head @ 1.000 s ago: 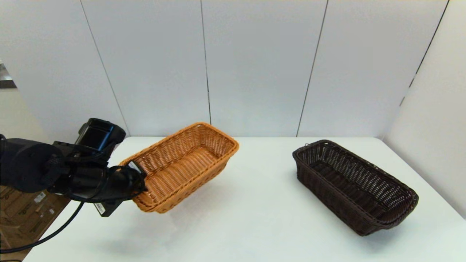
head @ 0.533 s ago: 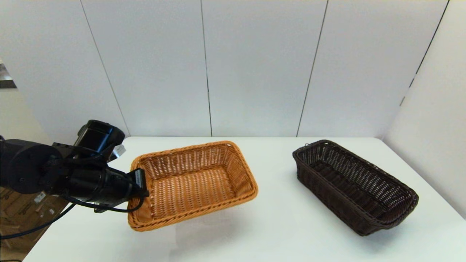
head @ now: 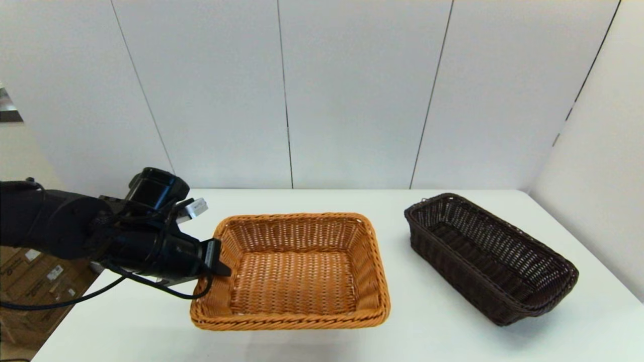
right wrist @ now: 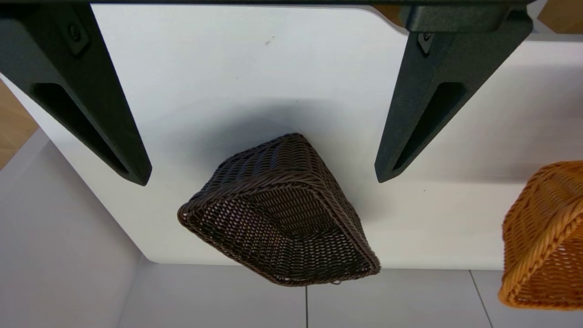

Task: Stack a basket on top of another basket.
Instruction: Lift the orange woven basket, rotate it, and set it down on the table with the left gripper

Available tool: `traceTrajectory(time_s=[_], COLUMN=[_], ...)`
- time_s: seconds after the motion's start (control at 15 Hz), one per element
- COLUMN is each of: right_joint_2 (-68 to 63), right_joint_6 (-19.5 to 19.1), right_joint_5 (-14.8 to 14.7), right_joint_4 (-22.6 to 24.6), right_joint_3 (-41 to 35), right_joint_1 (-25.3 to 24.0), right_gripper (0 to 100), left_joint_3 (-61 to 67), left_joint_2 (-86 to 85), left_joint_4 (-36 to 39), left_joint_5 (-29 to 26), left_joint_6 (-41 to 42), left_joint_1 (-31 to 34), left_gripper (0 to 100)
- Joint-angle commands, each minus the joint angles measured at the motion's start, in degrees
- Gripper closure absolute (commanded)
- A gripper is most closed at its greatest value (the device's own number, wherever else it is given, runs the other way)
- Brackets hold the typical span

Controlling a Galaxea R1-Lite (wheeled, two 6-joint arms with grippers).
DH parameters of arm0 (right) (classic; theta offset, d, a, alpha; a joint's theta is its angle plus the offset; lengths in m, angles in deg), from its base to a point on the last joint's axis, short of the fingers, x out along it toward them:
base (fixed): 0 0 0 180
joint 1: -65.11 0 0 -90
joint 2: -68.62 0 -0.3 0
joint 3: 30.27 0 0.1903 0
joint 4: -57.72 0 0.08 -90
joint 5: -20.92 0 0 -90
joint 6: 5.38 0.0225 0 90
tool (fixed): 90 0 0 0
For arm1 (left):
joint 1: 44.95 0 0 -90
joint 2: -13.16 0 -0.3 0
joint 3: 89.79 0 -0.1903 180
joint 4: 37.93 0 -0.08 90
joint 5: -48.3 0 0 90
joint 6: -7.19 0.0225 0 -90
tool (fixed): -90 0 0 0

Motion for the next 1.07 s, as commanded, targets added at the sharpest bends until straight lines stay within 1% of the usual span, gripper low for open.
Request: traceTrajectory(time_s=[0.07,0.53,1.07], right_joint_2=[0.0,0.0,0.0], right_joint_6=[0.1,0.1,0.1], right_joint_5=[0.0,0.0,0.0], right_joint_4=[0.1,0.1,0.1], right_joint_3=[0.0,0.0,0.0], right_joint_1=[0.0,0.0,0.0], right_gripper=[0,0,0], left_joint_3=[-2.8,-7.9,-9.3], left_joint_2=[5.0,12.3,14.7], left_joint_4=[-0.1,-0.2,-0.2], left_joint_5=[-0.2,-0.4,-0.8], left_joint_6=[0.5,-1.6,-1.9], left_joint_1=[-1.5,-2.7,-3.9], left_gripper=[100,100,100])
